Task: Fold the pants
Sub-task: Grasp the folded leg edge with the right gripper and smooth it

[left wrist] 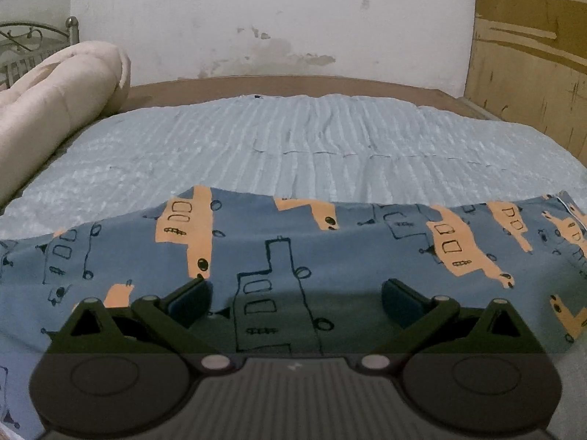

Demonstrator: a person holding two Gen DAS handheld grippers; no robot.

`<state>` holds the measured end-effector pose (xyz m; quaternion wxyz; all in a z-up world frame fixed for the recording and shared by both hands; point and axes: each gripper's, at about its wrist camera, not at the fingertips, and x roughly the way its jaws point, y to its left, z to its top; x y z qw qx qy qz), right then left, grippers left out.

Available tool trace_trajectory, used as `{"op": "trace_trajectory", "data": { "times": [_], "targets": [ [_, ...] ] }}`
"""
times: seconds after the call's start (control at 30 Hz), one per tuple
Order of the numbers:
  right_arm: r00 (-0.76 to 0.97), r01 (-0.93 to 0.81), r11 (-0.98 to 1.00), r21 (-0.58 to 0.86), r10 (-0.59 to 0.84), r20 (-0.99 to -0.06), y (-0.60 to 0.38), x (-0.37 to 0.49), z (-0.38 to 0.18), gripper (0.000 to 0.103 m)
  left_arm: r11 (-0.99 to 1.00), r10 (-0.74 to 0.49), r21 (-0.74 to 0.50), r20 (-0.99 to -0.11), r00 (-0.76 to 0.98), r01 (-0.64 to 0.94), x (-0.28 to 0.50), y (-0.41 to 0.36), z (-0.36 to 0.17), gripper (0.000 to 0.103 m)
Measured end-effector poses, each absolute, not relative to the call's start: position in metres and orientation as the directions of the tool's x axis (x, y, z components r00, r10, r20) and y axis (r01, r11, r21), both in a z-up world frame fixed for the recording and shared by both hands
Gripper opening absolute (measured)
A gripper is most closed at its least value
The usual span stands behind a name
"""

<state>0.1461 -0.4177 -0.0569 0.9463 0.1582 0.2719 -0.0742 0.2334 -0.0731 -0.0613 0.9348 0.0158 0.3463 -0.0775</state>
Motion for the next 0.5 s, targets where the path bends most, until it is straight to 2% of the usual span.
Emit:
{"op": "trace_trajectory", "data": {
  "times": [0.17, 0.33, 0.5],
  "targets": [
    [0.821, 0.265, 0.896, 0.356, -0.016, -0.571, -0.444, 0.157, -0.07, 0.102, 0.986, -0.129, -0.006, -0.643, 0.755, 0.164, 0.233, -0.075, -0.066, 0.102],
    [0.838, 0.294, 0.875, 0.384, -0.043, -0.545, -0.45, 0.171, -0.072, 0.093, 0.986, -0.127, 0.001, -0.639, 0.759, 0.166, 0.233, -0.076, -0.068, 0.102],
    [0.849, 0.287, 0.901, 0.325, -0.081, -0.523, -0.444, 0.172, -0.07, 0.09, 0.986, -0.123, 0.011, -0.634, 0.764, 0.168, 0.232, -0.077, -0.069, 0.103]
  ]
}}
